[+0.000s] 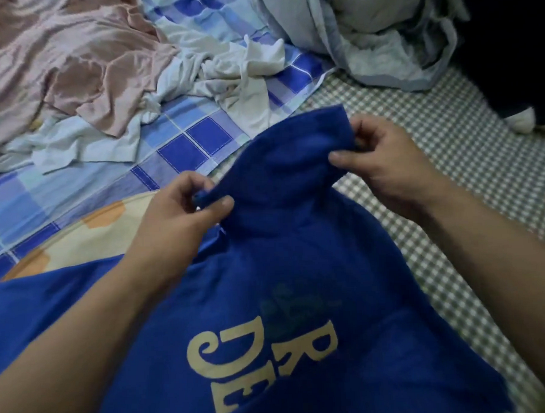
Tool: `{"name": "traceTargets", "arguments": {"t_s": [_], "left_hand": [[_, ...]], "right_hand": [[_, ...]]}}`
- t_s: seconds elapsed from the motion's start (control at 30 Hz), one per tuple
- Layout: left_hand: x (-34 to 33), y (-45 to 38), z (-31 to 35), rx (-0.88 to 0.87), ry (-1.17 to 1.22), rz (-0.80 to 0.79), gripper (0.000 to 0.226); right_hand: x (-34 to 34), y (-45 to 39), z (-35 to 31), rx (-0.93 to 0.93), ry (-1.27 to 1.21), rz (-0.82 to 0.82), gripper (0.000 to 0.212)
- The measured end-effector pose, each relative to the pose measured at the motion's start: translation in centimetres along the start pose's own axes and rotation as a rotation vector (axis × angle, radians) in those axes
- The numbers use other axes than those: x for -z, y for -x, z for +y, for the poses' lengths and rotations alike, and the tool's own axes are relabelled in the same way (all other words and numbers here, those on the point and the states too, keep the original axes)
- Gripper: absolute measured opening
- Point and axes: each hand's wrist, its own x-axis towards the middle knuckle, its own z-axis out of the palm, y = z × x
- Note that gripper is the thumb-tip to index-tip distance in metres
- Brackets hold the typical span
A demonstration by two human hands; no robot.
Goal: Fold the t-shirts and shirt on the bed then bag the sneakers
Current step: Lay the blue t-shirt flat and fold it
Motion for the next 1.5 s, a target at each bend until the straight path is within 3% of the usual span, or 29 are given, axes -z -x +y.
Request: {"name": "traceTargets", "arguments": {"t_s": [0.1,0.2,0.27,0.33,0.43,0.53,0.6,0.7,0.8,0.87,0.93,1.0,1.03,1.1,1.17,1.3,1.4,1.5], "left_hand": [[1.6,4.2,-1.9,-0.015,-0.399,-0.325,0.047],[3.1,4.6,-5.3,-0.199,-0.890,-0.339,0.076],[3.5,3.2,-6.8,-0.311,-1.115,-0.272,0.075],[3.5,1.6,-7.3,-0.341,-1.225,-0.216,0.060],[2.6,-0.4,-7.2,-0.404,-1.280,-0.176,0.041],[1.7,-1.8,-6.8,-0.422,-1.236,-0.164,0.015],[1.6,-2.5,-6.7,-0.318,-1.148,-0.085,0.014],[1.5,-3.0,-6.8,-0.168,-1.095,-0.001,0.018],[0.6,-3.1,-6.6,-0.103,-1.066,0.046,0.019],[-0.4,-2.6,-6.2,-0.090,-1.044,0.138,0.033],[-1.7,-1.3,-5.9,-0.296,-1.130,0.162,0.042],[-3.1,0.0,-6.6,-0.546,-1.276,-0.007,0.042],[-3.5,0.5,-7.4,-0.551,-1.370,-0.136,0.046],[-3.5,0.8,-9.2,-0.347,-1.556,-0.295,0.062],[-3.0,0.4,-10.9,-0.204,-1.671,-0.289,0.070],[-1.9,0.1,-11.1,-0.200,-1.631,-0.284,0.071],[4.3,2.1,-10.5,-0.158,-1.593,-0.151,0.071],[13.4,5.7,-9.2,-0.105,-1.655,0.002,0.068]], "right_hand": [[2.2,7.8,2.6,-0.105,0.307,-0.201,0.029],[3.1,12.1,7.1,-0.120,0.788,-0.416,0.057],[3.2,11.4,8.9,-0.021,0.929,-0.325,0.062],[2.7,8.7,9.4,0.010,0.923,-0.089,0.050],[1.7,3.8,10.1,-0.094,0.891,0.097,0.046],[1.4,0.3,10.8,-0.191,0.971,0.011,0.026],[1.6,-1.1,10.7,-0.178,1.017,0.017,0.004],[2.7,-2.4,10.9,-0.221,1.008,0.187,0.010],[2.4,-2.3,11.3,-0.317,0.976,0.252,0.003],[0.8,-1.1,10.9,-0.213,0.996,0.373,0.022],[-2.0,1.2,10.0,0.079,1.063,0.478,0.032],[-5.0,3.8,10.0,0.244,1.150,0.291,0.042],[-5.9,4.8,10.6,0.228,1.205,0.135,0.050],[-5.8,5.1,12.7,0.051,1.340,-0.101,0.063],[-4.0,3.9,14.7,-0.097,1.427,-0.173,0.069],[-2.4,2.0,15.0,-0.187,1.455,-0.184,0.067],[-3.7,2.2,13.1,0.016,1.485,-0.152,0.060],[-4.9,2.3,11.7,0.192,1.435,-0.303,0.066]]}}
